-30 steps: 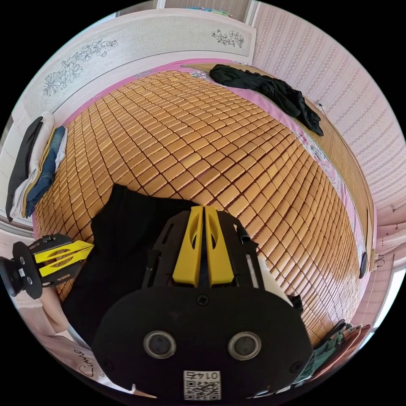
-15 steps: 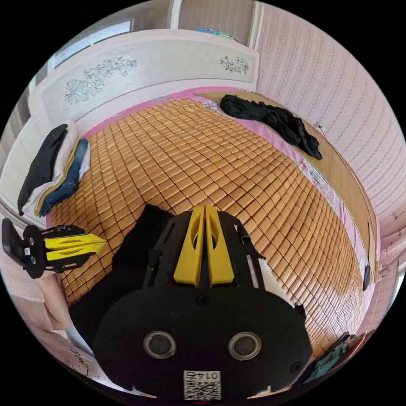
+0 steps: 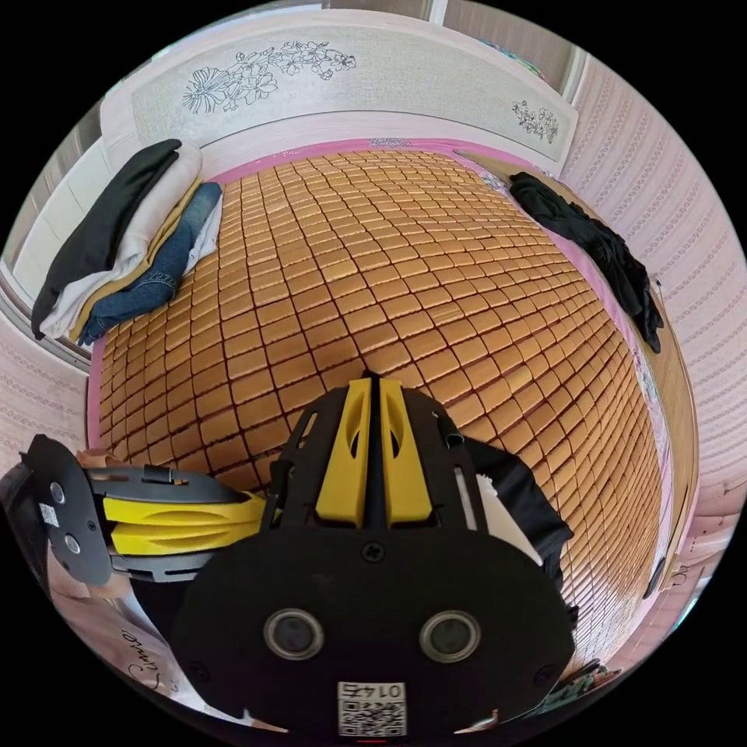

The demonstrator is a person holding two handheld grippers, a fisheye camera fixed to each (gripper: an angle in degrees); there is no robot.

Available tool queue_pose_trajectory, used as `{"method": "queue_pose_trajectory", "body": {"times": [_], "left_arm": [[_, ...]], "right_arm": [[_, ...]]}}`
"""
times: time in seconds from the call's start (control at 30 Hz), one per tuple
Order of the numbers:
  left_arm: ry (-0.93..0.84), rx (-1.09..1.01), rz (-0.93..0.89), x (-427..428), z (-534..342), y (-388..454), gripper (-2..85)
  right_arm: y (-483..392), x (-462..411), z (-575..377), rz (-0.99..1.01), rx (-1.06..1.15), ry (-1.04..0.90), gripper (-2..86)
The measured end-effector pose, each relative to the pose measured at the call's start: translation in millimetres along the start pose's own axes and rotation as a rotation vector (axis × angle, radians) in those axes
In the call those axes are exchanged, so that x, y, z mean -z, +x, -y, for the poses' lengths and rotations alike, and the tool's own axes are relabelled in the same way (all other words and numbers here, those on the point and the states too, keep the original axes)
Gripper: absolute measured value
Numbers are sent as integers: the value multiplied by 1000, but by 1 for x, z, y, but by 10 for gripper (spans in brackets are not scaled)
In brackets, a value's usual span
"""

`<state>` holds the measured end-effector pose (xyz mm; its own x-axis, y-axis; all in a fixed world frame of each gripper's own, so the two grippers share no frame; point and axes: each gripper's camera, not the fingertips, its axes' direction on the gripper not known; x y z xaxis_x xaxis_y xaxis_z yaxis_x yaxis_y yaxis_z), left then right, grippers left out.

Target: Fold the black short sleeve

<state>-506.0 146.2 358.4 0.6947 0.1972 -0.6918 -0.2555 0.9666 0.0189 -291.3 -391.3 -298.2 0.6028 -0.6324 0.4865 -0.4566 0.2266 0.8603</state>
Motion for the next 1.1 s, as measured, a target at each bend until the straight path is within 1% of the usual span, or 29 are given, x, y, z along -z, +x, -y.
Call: {"method": "queue_pose_trajectory", "body": {"times": [0.1,0.17,0.2,0.23,0.27,0.33,0.37,0.4,0.47,0.53,0.57,0.63,0.73,0.83,0.9,0.93,0.97,1.03,1.1], "left_arm": [[6,-9,-15,-6,-13,-7,-10],[12,25,-10,-10,-26,-18,-10],[16,38,-3,-11,-29,-21,-10],[29,58,2,-12,-36,-27,-10],[50,76,-6,-12,-43,-32,-10],[93,99,-32,-12,-53,-40,-10],[122,107,-50,-12,-59,-43,-10],[135,109,-55,-12,-62,-43,-10],[184,110,-53,-14,-72,-44,-10],[207,115,-35,-17,-79,-42,-10],[220,115,-24,-19,-84,-41,-10],[253,114,-2,-20,-91,-37,-10],[312,82,29,-17,-100,-21,-10],[384,72,113,-9,-108,4,-10],[424,76,147,-8,-113,23,-10],[453,65,135,-10,-115,36,-10],[449,32,81,-16,-110,49,-10],[385,-35,-19,-30,-93,70,-10],[344,-95,-84,-46,-69,100,-10]], "right_arm": [[23,38,7,58,-2,36,46],[47,77,5,95,-29,114,57],[66,109,-3,116,-49,187,61],[85,145,-16,133,-71,259,63],[95,163,-24,140,-82,292,63],[134,234,-74,155,-126,390,62],[144,250,-91,153,-139,407,62],[163,280,-126,134,-178,429,61],[191,318,-184,87,-266,432,60],[225,358,-268,21,-412,411,60],[233,366,-288,2,-451,402,60],[262,394,-364,-51,-605,362,60],[291,421,-435,-82,-761,335,59],[320,436,-464,-83,-832,274,63],[337,441,-466,-107,-849,231,70],[350,443,-465,-106,-859,213,75],[356,444,-463,-92,-859,210,77],[381,447,-452,16,-850,221,93],[392,451,-445,76,-844,237,106]]}}
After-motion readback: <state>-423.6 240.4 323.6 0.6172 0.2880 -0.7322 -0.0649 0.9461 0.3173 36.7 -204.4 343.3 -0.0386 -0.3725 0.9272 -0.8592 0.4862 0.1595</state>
